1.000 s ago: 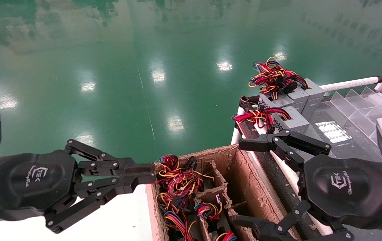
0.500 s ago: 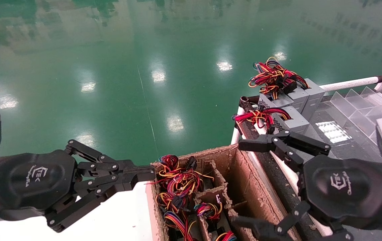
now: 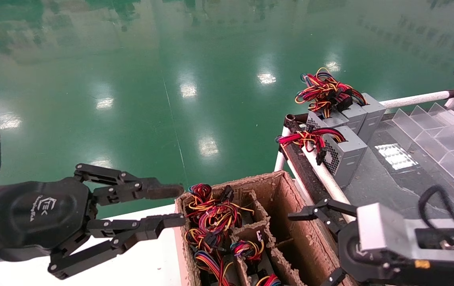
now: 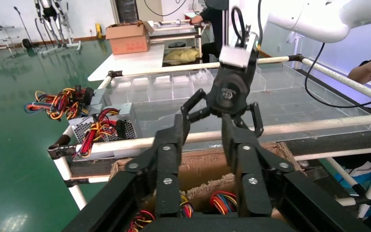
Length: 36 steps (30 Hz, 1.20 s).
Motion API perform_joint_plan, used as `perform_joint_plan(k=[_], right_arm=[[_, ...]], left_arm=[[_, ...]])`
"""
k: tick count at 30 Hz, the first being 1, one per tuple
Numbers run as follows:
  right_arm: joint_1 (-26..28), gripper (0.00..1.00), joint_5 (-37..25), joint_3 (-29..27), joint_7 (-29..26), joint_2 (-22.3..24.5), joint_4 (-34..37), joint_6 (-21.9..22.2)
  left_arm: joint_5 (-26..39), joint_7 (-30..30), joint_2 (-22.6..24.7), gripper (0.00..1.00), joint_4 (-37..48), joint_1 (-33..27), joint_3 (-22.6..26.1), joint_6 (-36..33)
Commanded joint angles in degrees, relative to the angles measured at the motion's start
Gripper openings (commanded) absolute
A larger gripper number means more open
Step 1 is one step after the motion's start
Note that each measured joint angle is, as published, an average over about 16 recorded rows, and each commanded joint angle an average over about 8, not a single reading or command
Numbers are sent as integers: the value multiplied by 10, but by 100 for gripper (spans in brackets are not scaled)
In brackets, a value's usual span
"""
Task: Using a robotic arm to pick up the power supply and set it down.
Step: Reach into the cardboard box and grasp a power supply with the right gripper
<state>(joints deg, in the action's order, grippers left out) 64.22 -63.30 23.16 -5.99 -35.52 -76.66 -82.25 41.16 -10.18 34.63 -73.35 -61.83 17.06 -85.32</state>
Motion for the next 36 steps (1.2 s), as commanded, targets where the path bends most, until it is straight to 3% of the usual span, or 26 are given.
perform_joint_plan(k=[1,6,14,22,36], right_arm=[[5,100,-23,8,9,-4,-2,0],[-8,98,-76,21,65,-25,-6,30],[-30,2,-99,28,114,-45,-9,53],[-43,0,-108,33,156,-57,-11,58],[-51,0,-118,36,169,-65,-12,67]], left_arm=[[0,0,0,100,0,0,0,0],[0,0,0,100,0,0,0,0],[0,0,0,100,0,0,0,0],[0,0,0,100,0,0,1,0],[-1,1,0,100,0,0,1,0]])
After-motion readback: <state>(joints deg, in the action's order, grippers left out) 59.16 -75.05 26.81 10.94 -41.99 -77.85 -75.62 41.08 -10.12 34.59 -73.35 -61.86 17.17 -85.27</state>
